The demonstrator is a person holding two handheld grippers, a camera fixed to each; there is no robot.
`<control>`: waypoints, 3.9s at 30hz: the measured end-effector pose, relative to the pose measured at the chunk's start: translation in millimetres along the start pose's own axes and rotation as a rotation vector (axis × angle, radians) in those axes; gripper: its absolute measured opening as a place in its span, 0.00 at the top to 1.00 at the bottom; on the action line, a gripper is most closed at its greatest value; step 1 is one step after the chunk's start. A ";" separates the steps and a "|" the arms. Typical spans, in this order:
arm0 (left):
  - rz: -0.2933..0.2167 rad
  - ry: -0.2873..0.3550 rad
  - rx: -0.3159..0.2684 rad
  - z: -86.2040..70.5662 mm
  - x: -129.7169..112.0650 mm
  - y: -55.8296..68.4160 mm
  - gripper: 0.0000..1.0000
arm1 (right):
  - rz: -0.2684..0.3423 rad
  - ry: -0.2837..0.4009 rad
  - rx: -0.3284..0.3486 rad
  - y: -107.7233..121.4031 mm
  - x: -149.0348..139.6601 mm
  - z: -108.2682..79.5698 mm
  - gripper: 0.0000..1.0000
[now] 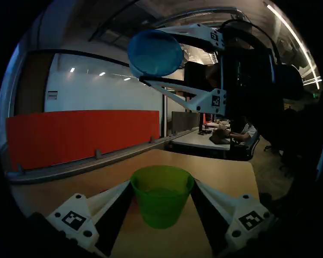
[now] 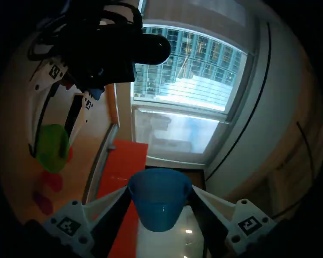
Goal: Pour water
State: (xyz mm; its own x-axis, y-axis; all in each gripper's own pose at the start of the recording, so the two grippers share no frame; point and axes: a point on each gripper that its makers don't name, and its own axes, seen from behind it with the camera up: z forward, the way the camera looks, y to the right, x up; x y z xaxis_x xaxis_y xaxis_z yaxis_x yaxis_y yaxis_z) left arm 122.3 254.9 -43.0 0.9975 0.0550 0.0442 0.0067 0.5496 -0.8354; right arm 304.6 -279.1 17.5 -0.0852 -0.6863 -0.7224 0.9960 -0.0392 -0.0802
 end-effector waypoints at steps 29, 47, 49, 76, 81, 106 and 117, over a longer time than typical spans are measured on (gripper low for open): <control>0.015 0.007 0.019 -3.3 7.9 -3.3 0.13 | 0.842 0.092 0.041 -7.3 16.0 -21.9 0.09; 0.029 0.012 0.028 -3.0 11.8 -3.1 0.13 | 1.462 0.175 0.184 2.2 50.7 -35.0 0.09; 0.031 0.012 0.030 -3.1 12.2 -3.7 0.13 | 1.502 0.171 0.198 0.9 51.2 -35.2 0.09; 0.035 -0.021 0.104 -20.5 3.0 -36.0 0.13 | 1.552 0.045 0.213 -32.3 6.6 -58.6 0.09; 0.039 -0.039 0.110 -24.1 -1.8 -39.6 0.13 | 1.554 0.018 0.206 -41.6 -5.9 -67.9 0.09; 0.039 -0.179 0.160 -34.4 -48.0 -65.7 0.13 | 1.545 -0.129 0.226 -126.2 -50.2 -114.3 0.09; 0.034 -0.270 0.170 -33.5 -80.8 -73.7 0.13 | 1.493 -0.197 0.283 -183.9 -55.4 -118.6 0.09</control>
State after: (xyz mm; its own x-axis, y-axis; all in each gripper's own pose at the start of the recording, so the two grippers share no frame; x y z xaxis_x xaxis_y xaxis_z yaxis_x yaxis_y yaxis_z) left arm 43.5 182.0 -3.4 0.9420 0.2826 0.1809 -0.0607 0.6738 -0.7364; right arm 123.0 -147.7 -9.2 0.9492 -0.3045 0.0793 0.1404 0.6353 0.7594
